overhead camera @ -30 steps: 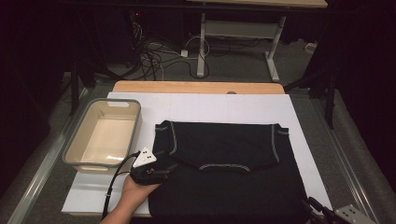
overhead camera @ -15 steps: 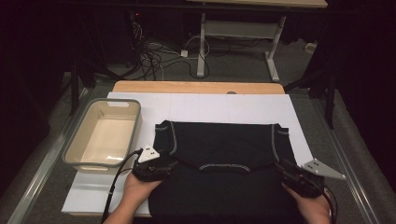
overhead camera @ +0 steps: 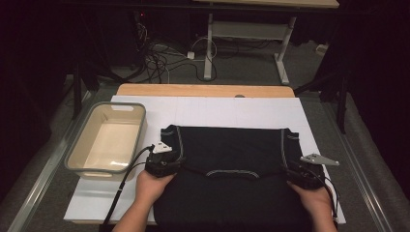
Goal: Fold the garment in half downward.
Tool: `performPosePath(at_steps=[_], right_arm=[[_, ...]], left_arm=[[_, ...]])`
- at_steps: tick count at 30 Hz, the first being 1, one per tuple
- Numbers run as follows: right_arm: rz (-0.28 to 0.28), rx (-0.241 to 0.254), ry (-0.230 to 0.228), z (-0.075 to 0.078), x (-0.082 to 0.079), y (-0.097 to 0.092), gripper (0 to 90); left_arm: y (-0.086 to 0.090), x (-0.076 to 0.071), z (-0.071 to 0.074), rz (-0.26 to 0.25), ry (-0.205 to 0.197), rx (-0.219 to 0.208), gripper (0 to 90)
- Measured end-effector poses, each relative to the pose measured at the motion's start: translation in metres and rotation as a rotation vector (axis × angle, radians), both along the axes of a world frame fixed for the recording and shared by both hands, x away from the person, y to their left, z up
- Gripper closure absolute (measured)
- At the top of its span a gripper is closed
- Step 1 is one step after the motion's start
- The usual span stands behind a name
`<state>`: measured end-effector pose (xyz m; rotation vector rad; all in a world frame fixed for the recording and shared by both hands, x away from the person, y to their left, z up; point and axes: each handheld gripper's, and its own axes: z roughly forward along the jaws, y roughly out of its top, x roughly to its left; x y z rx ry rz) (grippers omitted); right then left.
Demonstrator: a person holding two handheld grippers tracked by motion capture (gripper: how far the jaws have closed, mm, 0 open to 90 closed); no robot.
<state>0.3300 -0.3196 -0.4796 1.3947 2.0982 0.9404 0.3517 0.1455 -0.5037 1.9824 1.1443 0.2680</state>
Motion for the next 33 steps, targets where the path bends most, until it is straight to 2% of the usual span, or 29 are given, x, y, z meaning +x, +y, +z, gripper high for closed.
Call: performPosePath(at_steps=[2,6,9,12,14,18,21,25,28,33], right_arm=[[0.002,-0.027,-0.007,-0.001,-0.001,0.003,61.4],[0.023,-0.025,-0.005,-0.001,-0.001,0.004,68.9],[0.044,-0.031,-0.010,-0.001,-0.002,0.005,74.9],[0.055,-0.044,-0.022,-0.001,-0.004,0.006,77.3],[0.059,-0.042,-0.031,0.000,-0.005,0.006,78.0],[0.059,-0.026,-0.079,0.002,-0.009,0.003,78.8],[0.063,-0.001,-0.109,0.004,-0.012,0.001,79.1],[0.068,0.043,-0.122,0.008,-0.016,-0.002,79.0],[0.079,0.041,-0.155,0.014,-0.020,-0.003,79.0],[0.084,0.034,-0.194,0.020,-0.029,-0.003,79.0]], left_arm=[[-0.001,-0.001,0.000,0.007,-0.003,0.013,52.5],[-0.001,0.000,0.000,0.008,0.004,0.011,59.3],[-0.001,-0.001,0.000,-0.007,0.001,0.009,65.9],[-0.001,-0.002,0.000,-0.026,-0.009,0.007,72.2],[-0.001,-0.004,0.001,-0.037,-0.029,0.007,76.1],[0.001,-0.009,0.002,-0.046,-0.071,-0.007,80.1],[0.002,-0.011,0.002,-0.043,-0.093,-0.019,80.6],[0.006,-0.014,0.005,-0.036,-0.116,-0.050,80.7],[0.008,-0.020,0.010,-0.044,-0.143,-0.073,80.7],[0.011,-0.030,0.019,-0.068,-0.172,-0.077,80.7]])
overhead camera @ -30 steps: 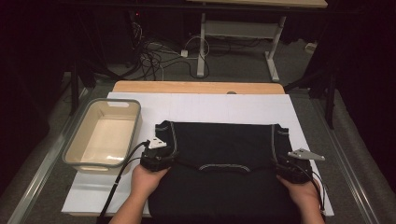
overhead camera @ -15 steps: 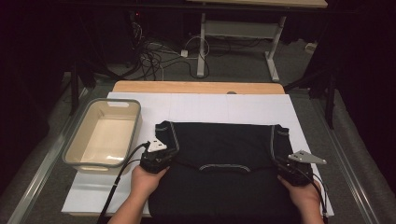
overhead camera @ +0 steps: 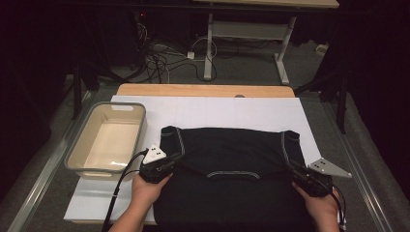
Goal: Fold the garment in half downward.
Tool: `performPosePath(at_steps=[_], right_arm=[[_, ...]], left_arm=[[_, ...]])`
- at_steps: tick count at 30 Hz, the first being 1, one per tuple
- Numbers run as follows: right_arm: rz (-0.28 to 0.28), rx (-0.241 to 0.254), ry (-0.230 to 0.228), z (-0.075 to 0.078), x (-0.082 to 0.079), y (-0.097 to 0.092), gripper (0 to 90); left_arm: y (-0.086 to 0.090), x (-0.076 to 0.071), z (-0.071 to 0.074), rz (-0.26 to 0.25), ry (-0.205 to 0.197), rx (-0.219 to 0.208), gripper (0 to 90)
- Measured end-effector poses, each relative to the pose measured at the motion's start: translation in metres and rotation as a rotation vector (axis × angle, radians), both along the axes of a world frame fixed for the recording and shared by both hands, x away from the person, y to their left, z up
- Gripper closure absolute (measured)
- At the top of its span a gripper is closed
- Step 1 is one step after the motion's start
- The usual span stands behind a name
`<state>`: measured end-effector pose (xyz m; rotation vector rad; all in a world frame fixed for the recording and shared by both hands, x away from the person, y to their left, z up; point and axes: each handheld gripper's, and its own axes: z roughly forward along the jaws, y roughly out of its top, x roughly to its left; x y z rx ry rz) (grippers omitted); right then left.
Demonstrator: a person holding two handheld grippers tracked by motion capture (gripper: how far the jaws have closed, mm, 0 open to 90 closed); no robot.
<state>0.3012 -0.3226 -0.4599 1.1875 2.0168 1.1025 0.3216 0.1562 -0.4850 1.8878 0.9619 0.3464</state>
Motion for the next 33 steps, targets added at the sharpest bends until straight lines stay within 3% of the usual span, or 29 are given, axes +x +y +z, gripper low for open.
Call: performPosePath(at_steps=[5,10,14,20,33], right_arm=[[0.007,-0.002,-0.019,0.005,-0.013,-0.006,79.0],[0.019,-0.035,-0.028,0.008,-0.031,-0.009,79.0],[0.022,-0.040,-0.025,0.006,-0.043,-0.009,79.0],[0.021,-0.044,-0.007,-0.001,-0.059,-0.011,79.0],[0.041,-0.040,-0.012,-0.001,-0.096,-0.009,78.9]], left_arm=[[0.007,-0.010,0.004,-0.025,-0.016,-0.011,80.7],[0.011,-0.027,0.000,-0.058,-0.017,-0.008,80.6],[0.011,-0.042,-0.001,-0.085,-0.013,0.019,80.5],[0.011,-0.058,-0.002,-0.118,0.000,0.009,80.5],[0.019,-0.087,0.003,-0.143,0.009,-0.007,80.5]])
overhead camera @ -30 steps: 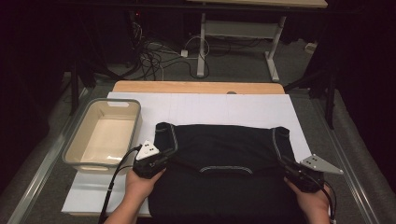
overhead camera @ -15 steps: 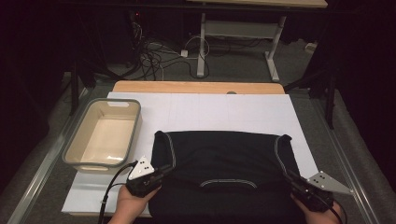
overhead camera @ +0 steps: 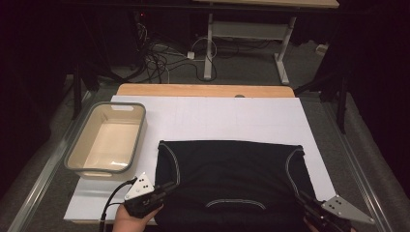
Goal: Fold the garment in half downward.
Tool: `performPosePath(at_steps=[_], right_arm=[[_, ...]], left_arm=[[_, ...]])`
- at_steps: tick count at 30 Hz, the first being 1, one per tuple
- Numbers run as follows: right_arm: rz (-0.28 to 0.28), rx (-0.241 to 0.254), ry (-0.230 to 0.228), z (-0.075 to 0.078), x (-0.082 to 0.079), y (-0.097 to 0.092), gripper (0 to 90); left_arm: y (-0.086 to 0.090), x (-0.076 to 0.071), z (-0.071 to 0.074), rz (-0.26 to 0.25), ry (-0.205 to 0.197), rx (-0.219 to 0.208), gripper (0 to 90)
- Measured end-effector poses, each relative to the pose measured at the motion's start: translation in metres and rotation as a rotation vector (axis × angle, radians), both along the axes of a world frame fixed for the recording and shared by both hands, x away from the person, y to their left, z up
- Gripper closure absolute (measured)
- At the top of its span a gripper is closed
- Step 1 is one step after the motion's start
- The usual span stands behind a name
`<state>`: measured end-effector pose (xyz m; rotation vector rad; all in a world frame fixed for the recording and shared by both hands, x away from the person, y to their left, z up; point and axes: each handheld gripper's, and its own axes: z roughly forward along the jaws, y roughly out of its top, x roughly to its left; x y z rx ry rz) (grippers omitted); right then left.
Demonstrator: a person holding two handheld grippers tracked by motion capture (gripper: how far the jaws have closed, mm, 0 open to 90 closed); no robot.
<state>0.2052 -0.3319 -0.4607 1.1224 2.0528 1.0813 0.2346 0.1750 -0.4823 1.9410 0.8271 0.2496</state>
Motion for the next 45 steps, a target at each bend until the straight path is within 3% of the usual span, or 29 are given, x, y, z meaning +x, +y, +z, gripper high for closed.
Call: performPosePath(at_steps=[10,15,21,29,38,45], right_arm=[[0.009,-0.001,-0.005,0.002,-0.026,-0.002,78.8],[0.016,0.004,0.026,-0.005,-0.027,-0.003,78.7],[0.025,0.008,0.057,-0.011,-0.024,-0.003,77.0],[0.028,0.052,0.065,-0.009,-0.021,-0.004,59.6],[0.028,0.071,0.030,-0.009,-0.011,-0.002,31.6],[0.004,0.086,0.041,-0.016,0.003,-0.003,10.3]], left_arm=[[0.003,-0.023,-0.003,-0.033,0.011,0.017,80.2],[0.003,-0.021,-0.013,-0.044,0.048,0.041,80.0],[0.002,-0.019,-0.018,-0.049,0.060,0.052,77.2],[0.006,-0.019,-0.016,-0.037,0.034,0.007,65.1],[0.007,-0.009,-0.017,0.012,0.018,-0.012,36.8],[0.006,0.002,-0.020,0.034,0.025,-0.007,18.3]])
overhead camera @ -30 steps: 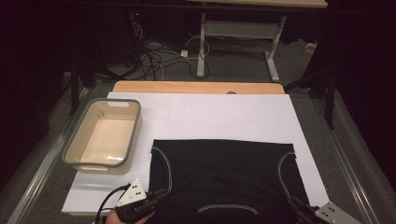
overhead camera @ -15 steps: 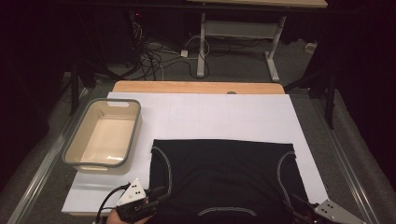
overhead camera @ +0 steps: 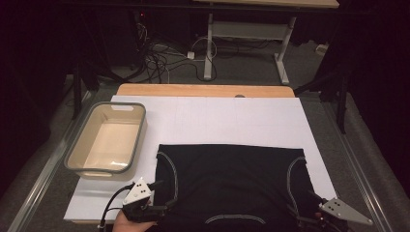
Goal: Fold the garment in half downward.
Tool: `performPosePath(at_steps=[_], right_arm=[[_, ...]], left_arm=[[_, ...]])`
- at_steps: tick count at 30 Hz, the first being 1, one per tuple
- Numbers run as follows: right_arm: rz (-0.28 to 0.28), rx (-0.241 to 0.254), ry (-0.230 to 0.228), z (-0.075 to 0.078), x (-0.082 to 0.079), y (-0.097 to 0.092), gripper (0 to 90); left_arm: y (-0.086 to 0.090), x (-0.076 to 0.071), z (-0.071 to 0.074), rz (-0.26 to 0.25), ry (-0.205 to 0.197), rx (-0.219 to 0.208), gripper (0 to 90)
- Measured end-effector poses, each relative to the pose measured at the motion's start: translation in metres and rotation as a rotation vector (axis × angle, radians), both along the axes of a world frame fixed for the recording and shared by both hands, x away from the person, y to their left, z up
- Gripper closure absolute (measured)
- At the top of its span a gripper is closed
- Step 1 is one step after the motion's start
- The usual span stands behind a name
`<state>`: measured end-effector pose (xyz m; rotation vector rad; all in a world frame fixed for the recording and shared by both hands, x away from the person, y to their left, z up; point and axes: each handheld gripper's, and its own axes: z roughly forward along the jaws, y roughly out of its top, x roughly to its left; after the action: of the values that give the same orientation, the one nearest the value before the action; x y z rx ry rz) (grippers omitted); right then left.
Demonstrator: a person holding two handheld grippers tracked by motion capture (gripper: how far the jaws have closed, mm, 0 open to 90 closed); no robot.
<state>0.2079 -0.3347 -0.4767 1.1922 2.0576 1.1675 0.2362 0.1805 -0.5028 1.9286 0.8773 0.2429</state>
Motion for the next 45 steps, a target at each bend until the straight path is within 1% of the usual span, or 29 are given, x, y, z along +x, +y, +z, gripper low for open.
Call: performPosePath(at_steps=[2,4,6,9,13,15,21,28,31,32,33,34,36,38,40,42,45], right_arm=[[-0.006,0.004,0.000,-0.001,0.003,-0.001,4.6],[-0.013,0.005,0.002,-0.001,0.006,-0.001,0.1],[-0.019,0.006,0.000,0.000,0.009,0.000,0.1],[-0.025,0.003,-0.012,0.002,0.012,0.002,0.1],[-0.022,0.001,-0.017,0.003,0.018,0.003,0.1],[-0.023,-0.001,-0.014,0.002,0.020,0.003,0.1],[-0.023,-0.007,-0.013,0.003,0.034,0.004,0.1],[-0.031,0.007,-0.016,0.009,0.051,0.000,0.2],[-0.037,0.002,-0.005,0.010,0.061,-0.003,0.2],[-0.037,0.003,-0.001,0.010,0.063,-0.004,0.2],[-0.037,0.003,0.002,0.010,0.066,-0.004,0.2],[-0.037,0.002,0.006,0.010,0.069,-0.005,0.2],[-0.040,-0.005,0.012,0.009,0.074,-0.006,0.2],[-0.045,-0.014,0.017,0.009,0.079,-0.006,0.4],[-0.053,-0.015,0.021,0.009,0.086,-0.006,1.0],[-0.067,-0.022,0.027,0.009,0.094,-0.007,1.9],[-0.093,-0.035,0.052,0.009,0.109,-0.011,4.0]], left_arm=[[0.000,0.004,0.000,0.012,0.013,0.000,14.1],[0.001,0.006,0.001,0.019,0.012,-0.001,13.5],[0.000,0.009,0.003,0.028,0.017,0.006,6.1],[-0.002,0.015,0.004,0.040,0.028,0.006,0.0],[-0.004,0.025,0.005,0.051,0.025,0.012,0.0],[-0.004,0.031,0.006,0.054,0.028,0.022,0.0],[-0.011,0.056,0.010,0.055,0.019,0.029,0.0],[-0.018,0.081,0.018,0.101,-0.021,0.037,0.0],[-0.017,0.092,0.019,0.126,-0.012,0.037,0.0],[-0.017,0.097,0.019,0.132,-0.008,0.046,0.0],[-0.017,0.102,0.017,0.147,-0.006,0.065,0.0],[-0.017,0.105,0.016,0.157,-0.002,0.070,0.0],[-0.015,0.114,0.011,0.194,0.036,0.079,0.0],[-0.014,0.120,0.007,0.221,0.066,0.088,0.0],[-0.012,0.127,0.002,0.249,0.102,0.105,0.0],[-0.013,0.131,0.000,0.272,0.148,0.119,0.0],[-0.015,0.135,-0.001,0.292,0.179,0.149,1.3]])
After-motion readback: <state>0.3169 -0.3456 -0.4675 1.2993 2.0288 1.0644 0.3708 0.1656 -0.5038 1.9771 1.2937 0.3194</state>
